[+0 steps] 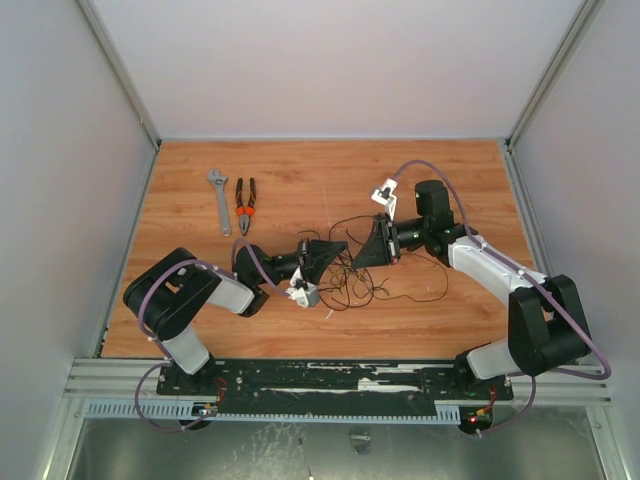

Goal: Zip-tie the wires
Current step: Tie the cable at the center of the board.

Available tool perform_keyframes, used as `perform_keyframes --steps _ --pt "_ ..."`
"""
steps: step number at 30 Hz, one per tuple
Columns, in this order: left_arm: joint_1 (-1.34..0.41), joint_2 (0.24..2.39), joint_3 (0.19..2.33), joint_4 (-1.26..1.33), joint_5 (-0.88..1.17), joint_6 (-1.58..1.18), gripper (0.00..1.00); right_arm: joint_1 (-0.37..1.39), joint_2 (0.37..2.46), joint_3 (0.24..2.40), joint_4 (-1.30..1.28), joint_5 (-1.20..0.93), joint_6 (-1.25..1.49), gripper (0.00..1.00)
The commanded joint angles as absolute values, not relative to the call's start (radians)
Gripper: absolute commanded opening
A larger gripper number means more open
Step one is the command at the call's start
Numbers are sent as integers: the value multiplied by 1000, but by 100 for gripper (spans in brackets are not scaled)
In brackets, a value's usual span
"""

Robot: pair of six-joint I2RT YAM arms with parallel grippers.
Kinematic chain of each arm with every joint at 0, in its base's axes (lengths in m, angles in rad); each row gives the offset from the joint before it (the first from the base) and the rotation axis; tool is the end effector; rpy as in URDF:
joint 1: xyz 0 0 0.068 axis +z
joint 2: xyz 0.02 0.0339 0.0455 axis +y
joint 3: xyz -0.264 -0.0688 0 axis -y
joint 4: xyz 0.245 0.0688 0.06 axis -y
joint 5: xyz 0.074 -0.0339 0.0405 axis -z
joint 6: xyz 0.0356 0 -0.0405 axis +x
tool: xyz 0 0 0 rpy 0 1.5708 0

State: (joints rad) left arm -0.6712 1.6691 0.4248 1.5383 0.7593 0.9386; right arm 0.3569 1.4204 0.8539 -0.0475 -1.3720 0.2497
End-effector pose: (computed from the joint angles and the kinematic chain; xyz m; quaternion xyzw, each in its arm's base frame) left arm 0.2016 -0.1914 0.1923 0.6052 0.1692 -0.1194 0.7687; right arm 0.2554 0.1325 0.2470 -0.3280 0.6703 0.6431 0.1720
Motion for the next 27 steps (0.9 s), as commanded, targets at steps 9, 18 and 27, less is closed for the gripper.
perform_keyframes --steps 9,18,27 --pt "-686 1676 417 1855 762 966 0 353 1408 861 98 -1269 342 0" --pt "-687 1676 423 1845 762 968 0 357 1413 851 125 -1280 366 0" --pt "-688 1675 422 1844 762 970 0 363 1429 851 80 -1274 354 0"
